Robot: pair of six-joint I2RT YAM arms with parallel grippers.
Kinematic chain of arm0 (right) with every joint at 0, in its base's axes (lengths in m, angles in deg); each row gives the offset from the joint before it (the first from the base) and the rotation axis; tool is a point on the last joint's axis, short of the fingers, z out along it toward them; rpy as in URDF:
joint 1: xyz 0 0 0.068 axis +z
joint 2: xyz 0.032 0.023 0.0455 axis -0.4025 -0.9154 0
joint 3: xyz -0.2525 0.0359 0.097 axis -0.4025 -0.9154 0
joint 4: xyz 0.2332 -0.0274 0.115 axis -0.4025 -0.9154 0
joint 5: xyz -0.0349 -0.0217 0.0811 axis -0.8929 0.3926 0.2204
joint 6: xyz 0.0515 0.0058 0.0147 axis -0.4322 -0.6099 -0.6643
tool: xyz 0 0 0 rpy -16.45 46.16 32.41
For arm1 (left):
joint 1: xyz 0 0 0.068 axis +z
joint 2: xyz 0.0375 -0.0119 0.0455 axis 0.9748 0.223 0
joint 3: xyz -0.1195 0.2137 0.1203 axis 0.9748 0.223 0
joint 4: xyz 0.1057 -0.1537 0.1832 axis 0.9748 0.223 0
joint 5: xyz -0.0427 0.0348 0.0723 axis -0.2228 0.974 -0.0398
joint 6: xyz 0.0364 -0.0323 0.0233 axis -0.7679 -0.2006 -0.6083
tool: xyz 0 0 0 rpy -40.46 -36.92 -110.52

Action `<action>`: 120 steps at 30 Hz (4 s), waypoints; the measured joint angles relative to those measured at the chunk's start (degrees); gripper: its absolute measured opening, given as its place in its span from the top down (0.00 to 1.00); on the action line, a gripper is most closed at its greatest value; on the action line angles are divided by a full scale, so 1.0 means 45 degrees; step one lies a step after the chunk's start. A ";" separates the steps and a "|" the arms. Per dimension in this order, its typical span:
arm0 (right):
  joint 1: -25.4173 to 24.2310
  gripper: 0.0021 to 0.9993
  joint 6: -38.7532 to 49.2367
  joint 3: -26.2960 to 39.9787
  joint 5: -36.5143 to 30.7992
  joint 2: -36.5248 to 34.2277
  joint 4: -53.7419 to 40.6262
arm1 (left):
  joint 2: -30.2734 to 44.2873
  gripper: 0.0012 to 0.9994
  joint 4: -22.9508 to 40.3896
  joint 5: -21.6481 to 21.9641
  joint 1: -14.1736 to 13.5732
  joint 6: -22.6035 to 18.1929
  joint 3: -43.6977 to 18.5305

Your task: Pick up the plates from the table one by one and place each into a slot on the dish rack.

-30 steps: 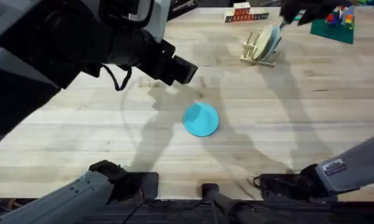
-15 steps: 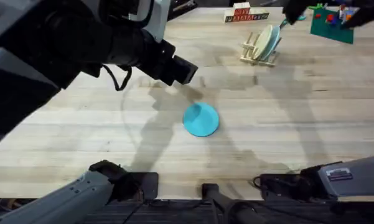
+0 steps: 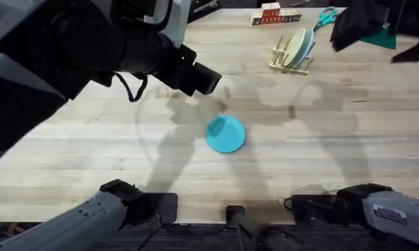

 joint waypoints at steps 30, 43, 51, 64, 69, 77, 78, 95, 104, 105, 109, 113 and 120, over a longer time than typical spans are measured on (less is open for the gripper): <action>0.0005 0.00 0.2708 -0.3824 0.4666 0.1205 0.2144 | 0.0000 0.96 0.1576 -0.3010 0.0700 0.2837 0.0000; 0.0005 0.00 0.2952 -0.3824 0.4695 0.1209 0.2149 | 0.0000 0.96 0.1339 -0.6529 0.0899 0.2936 0.0006; 0.0005 0.00 0.3125 -0.3824 0.4698 0.1210 0.2149 | -0.0470 0.96 -0.1602 -0.8575 0.1107 0.3560 0.2170; 0.0005 0.00 0.3130 -0.3824 0.4695 0.1205 0.2145 | -0.0824 0.96 -0.3509 -1.0848 0.2856 0.3936 0.6363; 0.0005 0.00 0.3130 -0.3824 0.4699 0.1205 0.2149 | -0.0821 0.96 -0.4803 -1.1155 0.3513 0.3962 0.7805; 0.0005 0.00 0.3130 -0.3824 0.4695 0.1206 0.2144 | 0.1010 0.96 -0.6657 -1.1636 0.3730 0.4005 0.8597; 0.0005 0.00 0.3130 -0.3824 0.4696 0.1205 0.2144 | 0.1319 0.96 -0.6819 -1.1740 0.3730 0.3998 0.8597; 0.0005 0.00 0.3130 -0.3824 0.4695 0.1205 0.2149 | 0.4219 0.96 -0.8145 -1.2425 0.3740 0.3795 0.8597; 0.0005 0.00 0.3134 -0.3824 0.4695 0.1205 0.2149 | 0.4789 0.96 -0.8303 -1.2706 0.3755 0.4166 0.8592; 0.0005 0.00 0.3130 -0.3824 0.4695 0.1205 0.2149 | 0.4789 0.96 -0.8303 -1.2706 0.3755 0.4201 0.8592; 0.0005 0.00 0.3130 -0.3824 0.4695 0.1205 0.2147 | 0.4787 0.96 -0.8303 -1.2701 0.3755 0.4294 0.8592; 0.0005 0.00 0.3130 -0.3824 0.4695 0.1210 0.2125 | 0.4789 0.96 -0.8303 -1.2701 0.3755 0.4333 0.8592; 0.0005 0.00 0.3135 -0.4343 0.5147 0.1205 0.2372 | 0.4789 0.96 -0.8303 -1.2696 0.3755 0.4342 0.8592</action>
